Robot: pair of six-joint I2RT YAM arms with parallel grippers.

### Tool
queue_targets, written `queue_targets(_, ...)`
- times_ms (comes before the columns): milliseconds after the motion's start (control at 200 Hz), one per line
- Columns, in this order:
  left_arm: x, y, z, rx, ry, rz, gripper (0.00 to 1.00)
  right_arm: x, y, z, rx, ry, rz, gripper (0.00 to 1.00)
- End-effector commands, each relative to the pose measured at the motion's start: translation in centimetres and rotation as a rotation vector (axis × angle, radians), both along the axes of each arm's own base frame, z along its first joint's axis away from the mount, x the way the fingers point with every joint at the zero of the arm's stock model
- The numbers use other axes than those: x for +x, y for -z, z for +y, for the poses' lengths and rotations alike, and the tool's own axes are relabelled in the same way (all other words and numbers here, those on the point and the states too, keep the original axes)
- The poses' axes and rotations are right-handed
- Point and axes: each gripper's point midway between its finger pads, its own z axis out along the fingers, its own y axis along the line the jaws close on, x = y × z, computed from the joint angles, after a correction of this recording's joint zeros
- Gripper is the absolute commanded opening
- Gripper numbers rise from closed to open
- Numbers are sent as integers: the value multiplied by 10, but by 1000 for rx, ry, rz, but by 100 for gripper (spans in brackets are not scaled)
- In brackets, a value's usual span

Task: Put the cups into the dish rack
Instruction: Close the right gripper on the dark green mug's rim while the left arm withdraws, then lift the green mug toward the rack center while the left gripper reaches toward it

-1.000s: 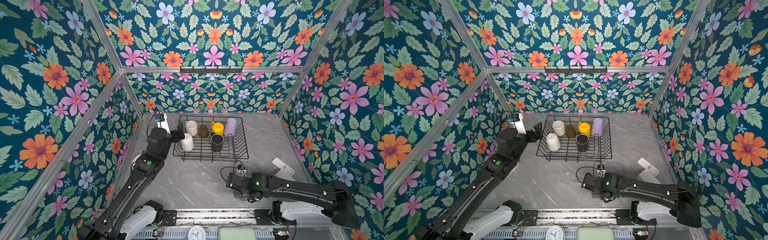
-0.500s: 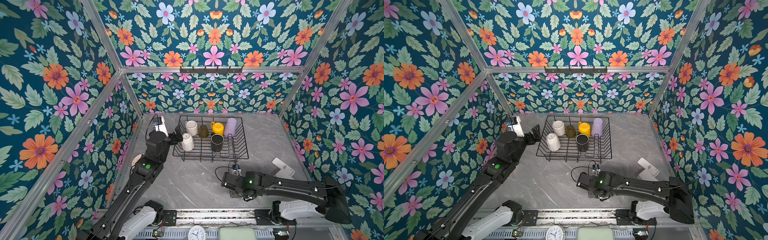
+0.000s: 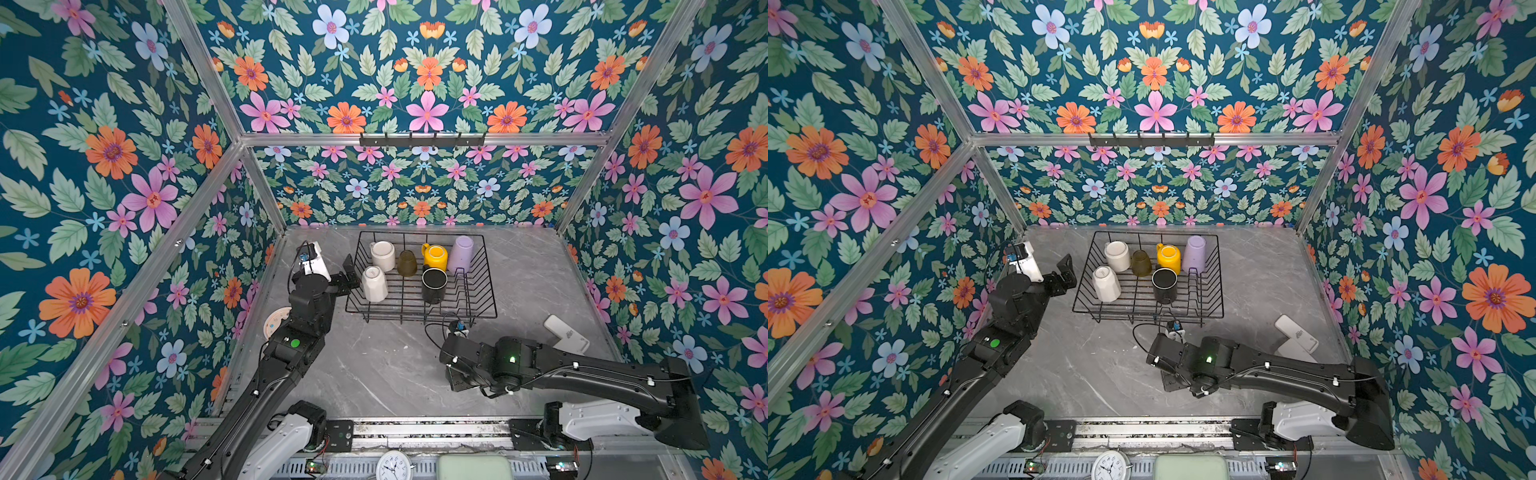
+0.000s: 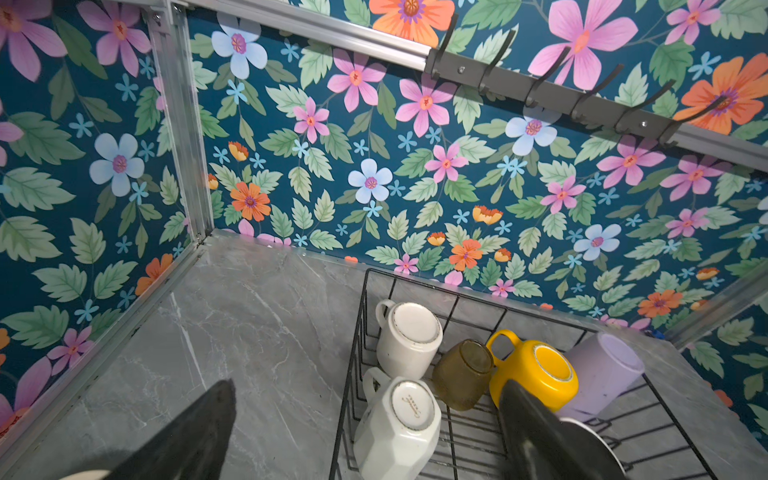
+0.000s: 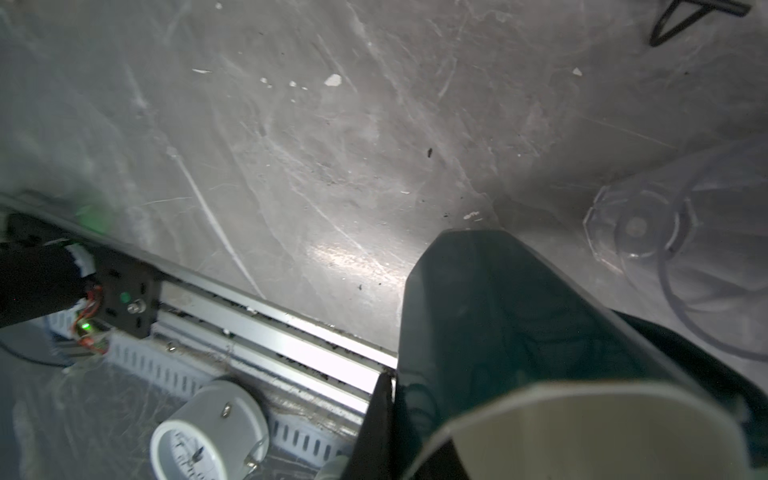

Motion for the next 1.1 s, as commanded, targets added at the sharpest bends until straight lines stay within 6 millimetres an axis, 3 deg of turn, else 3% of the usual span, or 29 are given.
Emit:
queue_targets(0,-4,-18,-22,-31,145,-91,100,4,-33,11,134,-32,-68,0)
queue_targets(115,-15,-28,-45,-43,298,-169,100,11,-61,11,287,-20,-105,0)
queue_targets(280,-41,-44,-74,-71,511,-274,100,36,-95,10,583,44,-141,0)
queue_targets(435,-59,-51,-95,-76,673,-307,100,54,-121,7,734,52,-140,0)
queue_targets(695,-100,-45,-145,-85,1094,-296,99,76,-168,4,942,0,-123,0)
queue_targets(955,-127,-43,-162,-131,1334,-286,98,87,-212,14,1059,-110,-138,0)
queue_targets(1095,-128,-38,-164,-118,1350,-265,98,90,-225,25,1125,-168,-118,0)
